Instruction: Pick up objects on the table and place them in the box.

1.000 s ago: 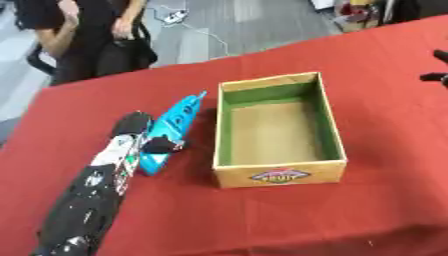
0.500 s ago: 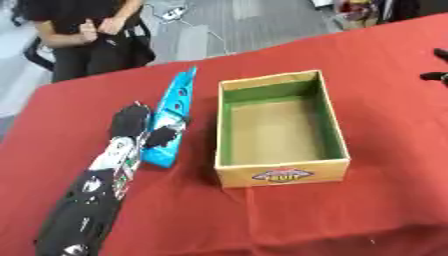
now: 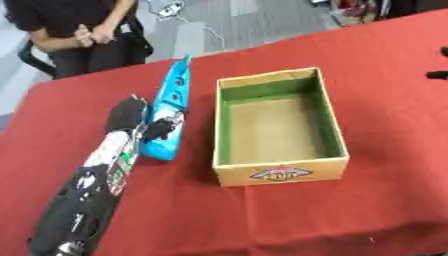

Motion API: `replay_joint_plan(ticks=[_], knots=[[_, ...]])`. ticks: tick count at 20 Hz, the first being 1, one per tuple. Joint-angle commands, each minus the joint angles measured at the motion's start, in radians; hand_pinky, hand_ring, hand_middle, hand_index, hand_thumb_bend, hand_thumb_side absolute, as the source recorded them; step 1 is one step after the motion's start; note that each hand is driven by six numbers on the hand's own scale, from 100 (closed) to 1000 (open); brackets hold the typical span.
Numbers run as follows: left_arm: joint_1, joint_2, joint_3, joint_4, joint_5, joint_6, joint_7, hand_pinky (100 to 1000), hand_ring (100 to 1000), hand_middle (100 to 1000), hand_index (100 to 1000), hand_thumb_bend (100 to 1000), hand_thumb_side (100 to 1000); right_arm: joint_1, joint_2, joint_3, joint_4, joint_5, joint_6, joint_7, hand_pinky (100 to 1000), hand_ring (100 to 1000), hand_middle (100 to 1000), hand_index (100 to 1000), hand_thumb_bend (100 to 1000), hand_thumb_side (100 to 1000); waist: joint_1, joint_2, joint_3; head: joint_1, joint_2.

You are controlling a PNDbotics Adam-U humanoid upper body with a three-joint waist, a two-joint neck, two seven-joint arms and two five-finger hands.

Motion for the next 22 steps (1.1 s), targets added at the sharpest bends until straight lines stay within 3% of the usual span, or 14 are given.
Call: replay_joint_plan(ticks=[1, 8, 22], knots=[[-0.021, 0.053, 0.024, -0.063, 0.041, 0.011, 0.009, 100, 100, 100, 114, 100, 1000, -0.020, -0.006, -0.005, -0.020, 0.002, -0.001, -0.002, 670, 909, 1000, 1000, 411, 1000, -0.006, -0.013, 0.002, 0.005, -0.001], [-0.026, 0.105, 0.061, -0.167, 0.127, 0.048, 0.045, 100, 100, 100, 115, 109, 1000, -0.019, -0.004, -0.005, -0.018, 0.006, -0.001, -0.003, 670, 909, 1000, 1000, 410, 1000, -0.010, -0.020, 0.001, 0.005, -0.001], [-0.038, 0.094, 0.063, -0.210, 0.171, 0.058, 0.059, 100, 100, 100, 115, 128, 1000, -0.024, -0.001, -0.006, -0.019, 0.006, -0.001, -0.002, 670, 909, 1000, 1000, 410, 1000, -0.014, -0.013, -0.002, -0.005, -0.001]])
